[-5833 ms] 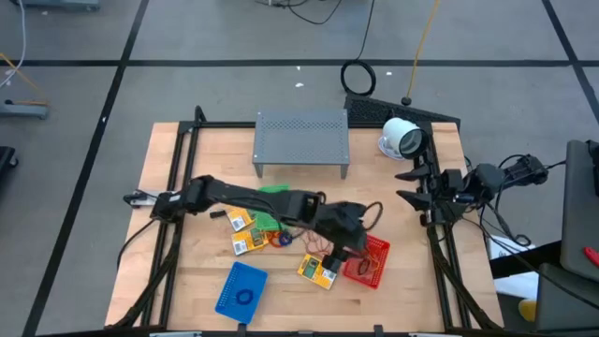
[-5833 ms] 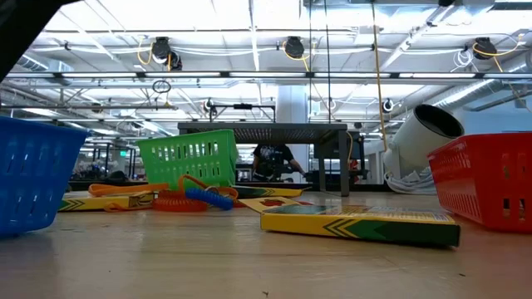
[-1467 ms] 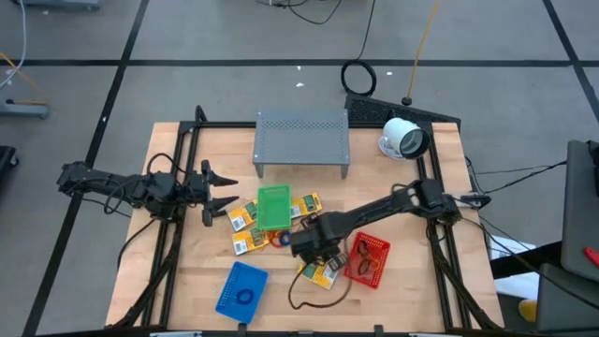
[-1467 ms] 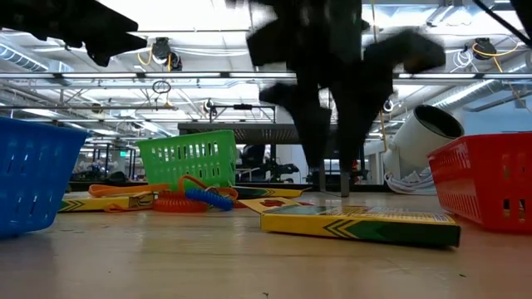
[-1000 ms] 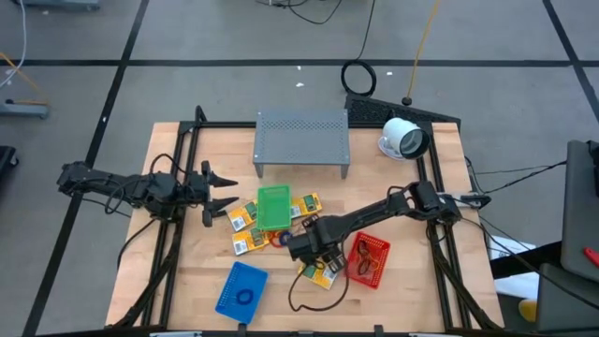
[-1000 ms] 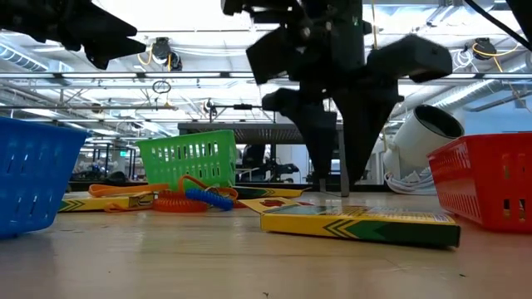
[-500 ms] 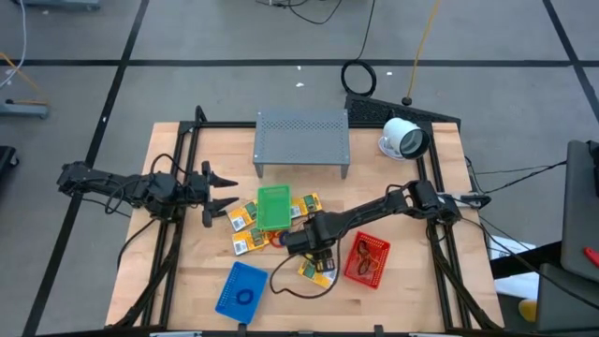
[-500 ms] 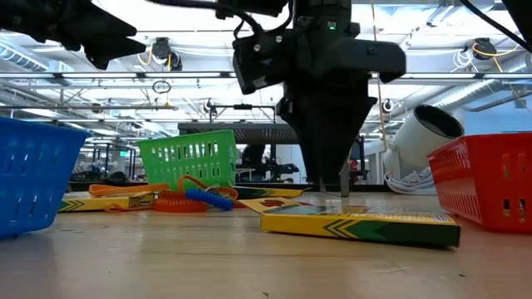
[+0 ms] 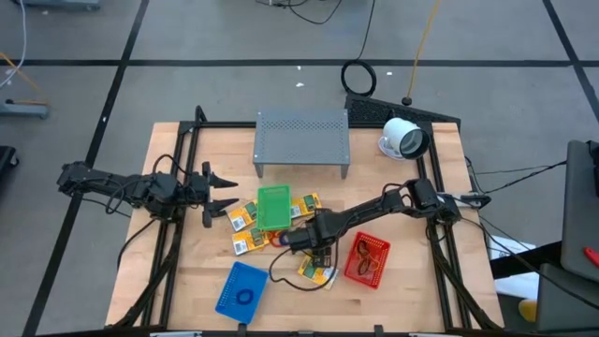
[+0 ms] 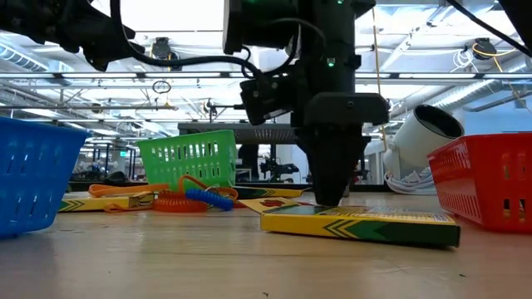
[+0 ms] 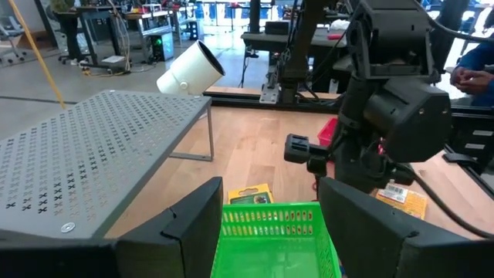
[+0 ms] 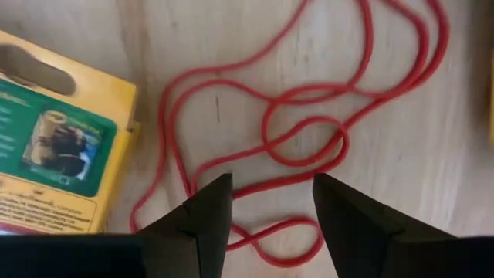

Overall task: Pick & Place Office Desk Supplies
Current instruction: Put the red rubber band into the red bin

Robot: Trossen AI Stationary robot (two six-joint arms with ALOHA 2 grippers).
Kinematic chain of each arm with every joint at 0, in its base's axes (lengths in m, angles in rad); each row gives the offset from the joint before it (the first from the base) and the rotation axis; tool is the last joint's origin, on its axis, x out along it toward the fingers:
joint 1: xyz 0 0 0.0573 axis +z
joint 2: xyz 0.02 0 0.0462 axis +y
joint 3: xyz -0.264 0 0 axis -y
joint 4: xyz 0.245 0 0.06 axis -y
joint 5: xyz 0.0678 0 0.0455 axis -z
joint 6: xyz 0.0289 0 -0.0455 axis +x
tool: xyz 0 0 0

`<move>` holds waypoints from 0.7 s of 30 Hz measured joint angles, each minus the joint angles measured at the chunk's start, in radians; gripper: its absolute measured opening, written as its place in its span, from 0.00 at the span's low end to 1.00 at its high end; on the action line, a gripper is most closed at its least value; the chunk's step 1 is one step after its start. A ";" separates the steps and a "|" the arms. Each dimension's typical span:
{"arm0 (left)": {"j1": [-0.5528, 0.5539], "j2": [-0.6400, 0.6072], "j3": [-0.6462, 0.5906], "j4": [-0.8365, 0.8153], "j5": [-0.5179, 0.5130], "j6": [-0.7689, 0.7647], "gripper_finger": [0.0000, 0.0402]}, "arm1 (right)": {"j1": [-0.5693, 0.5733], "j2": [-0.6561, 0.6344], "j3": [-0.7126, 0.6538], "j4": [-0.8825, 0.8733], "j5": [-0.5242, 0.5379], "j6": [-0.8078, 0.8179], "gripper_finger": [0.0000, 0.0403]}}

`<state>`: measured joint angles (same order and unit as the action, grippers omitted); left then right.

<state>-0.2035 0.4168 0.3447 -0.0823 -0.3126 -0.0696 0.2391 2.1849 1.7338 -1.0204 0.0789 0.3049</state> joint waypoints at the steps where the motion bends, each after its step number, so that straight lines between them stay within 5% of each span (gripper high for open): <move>1: 0.000 0.000 0.000 -0.001 0.000 0.000 0.56 | -0.003 0.000 -0.005 0.001 -0.001 0.011 0.42; 21: 0.000 0.002 0.000 -0.012 0.053 -0.032 0.56 | -0.017 -0.002 -0.015 0.060 0.000 0.140 0.42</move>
<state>-0.2039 0.4183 0.3447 -0.0943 -0.2596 -0.1014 0.2220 2.1834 1.7191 -0.9605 0.0784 0.4452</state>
